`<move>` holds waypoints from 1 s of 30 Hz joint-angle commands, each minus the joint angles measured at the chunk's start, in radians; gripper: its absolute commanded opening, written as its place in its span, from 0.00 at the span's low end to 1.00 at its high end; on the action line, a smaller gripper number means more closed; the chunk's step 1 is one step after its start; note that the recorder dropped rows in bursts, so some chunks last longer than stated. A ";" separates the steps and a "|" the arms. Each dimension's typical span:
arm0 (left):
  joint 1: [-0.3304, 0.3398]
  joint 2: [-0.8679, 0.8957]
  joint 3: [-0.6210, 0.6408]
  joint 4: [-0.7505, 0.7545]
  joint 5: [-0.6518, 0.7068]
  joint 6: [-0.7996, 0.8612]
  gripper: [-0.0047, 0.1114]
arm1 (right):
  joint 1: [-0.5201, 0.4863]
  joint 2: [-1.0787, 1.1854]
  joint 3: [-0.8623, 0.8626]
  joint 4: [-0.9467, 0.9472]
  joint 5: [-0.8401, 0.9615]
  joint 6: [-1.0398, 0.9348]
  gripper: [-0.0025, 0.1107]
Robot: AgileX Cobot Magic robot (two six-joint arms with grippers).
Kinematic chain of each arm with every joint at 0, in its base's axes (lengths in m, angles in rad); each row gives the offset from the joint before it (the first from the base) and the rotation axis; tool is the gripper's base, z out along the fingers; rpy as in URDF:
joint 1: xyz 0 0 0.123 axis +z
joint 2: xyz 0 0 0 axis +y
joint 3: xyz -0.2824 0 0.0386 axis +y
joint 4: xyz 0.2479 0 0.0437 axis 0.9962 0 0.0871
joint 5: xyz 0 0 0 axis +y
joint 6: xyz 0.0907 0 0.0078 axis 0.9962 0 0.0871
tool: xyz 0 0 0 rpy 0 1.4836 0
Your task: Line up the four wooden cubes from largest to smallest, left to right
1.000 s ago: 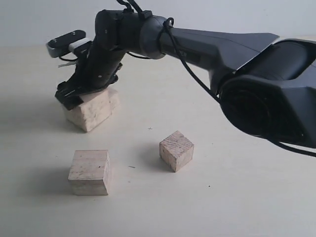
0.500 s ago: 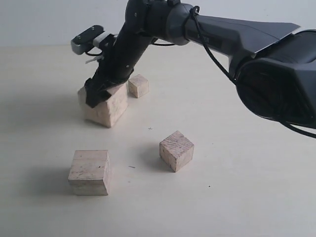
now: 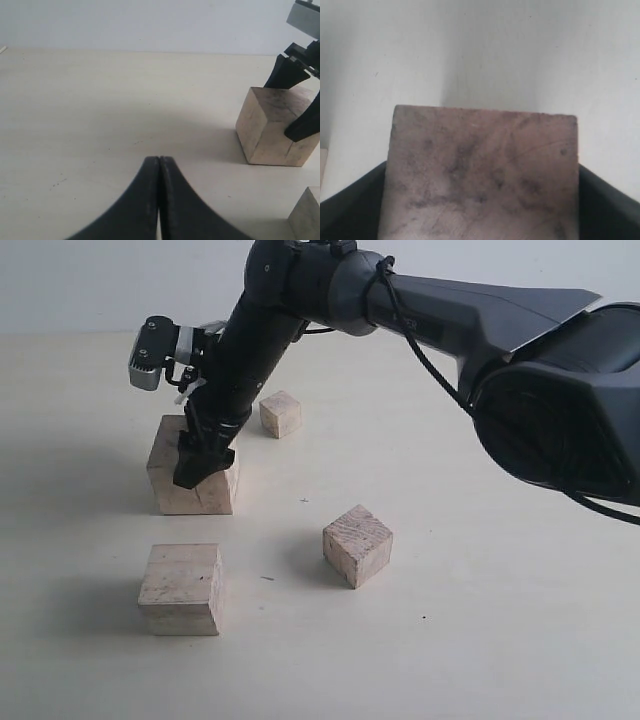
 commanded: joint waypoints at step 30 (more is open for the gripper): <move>-0.005 -0.005 0.000 0.000 -0.011 0.002 0.04 | -0.004 0.015 -0.007 0.047 -0.036 -0.031 0.74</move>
